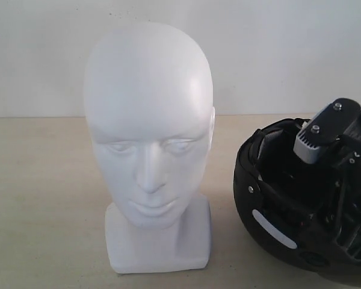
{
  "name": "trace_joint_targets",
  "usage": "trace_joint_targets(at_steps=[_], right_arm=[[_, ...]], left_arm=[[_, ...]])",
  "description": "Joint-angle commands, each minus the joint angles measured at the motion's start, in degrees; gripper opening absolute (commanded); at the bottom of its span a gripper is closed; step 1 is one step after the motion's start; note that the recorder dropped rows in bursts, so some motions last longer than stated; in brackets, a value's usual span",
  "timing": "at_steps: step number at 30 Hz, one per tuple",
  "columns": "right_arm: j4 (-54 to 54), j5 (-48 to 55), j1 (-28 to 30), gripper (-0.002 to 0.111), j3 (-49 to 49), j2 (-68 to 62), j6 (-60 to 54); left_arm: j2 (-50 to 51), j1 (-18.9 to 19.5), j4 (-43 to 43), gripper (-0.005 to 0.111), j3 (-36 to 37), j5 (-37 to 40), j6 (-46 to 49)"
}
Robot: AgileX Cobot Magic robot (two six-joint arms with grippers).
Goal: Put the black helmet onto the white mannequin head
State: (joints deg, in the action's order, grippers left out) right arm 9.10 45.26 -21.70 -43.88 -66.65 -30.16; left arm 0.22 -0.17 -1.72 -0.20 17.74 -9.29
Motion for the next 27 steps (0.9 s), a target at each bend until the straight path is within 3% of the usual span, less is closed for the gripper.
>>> trace_joint_targets(at_steps=[1,11,27], right_arm=[[-3.96,0.85,0.1,0.075,-1.4,0.2,1.71],[-3.46,-2.23,3.06,0.076,-1.4,-5.35,2.18],[-0.07,0.32,3.06,0.076,-1.4,-7.14,-1.91]], left_arm=[[-0.22,0.13,-0.36,0.004,0.2,-0.2,0.36],[-0.22,0.13,-0.36,0.004,0.2,-0.2,0.36],[-0.22,0.13,-0.36,0.004,0.2,-0.2,0.36]])
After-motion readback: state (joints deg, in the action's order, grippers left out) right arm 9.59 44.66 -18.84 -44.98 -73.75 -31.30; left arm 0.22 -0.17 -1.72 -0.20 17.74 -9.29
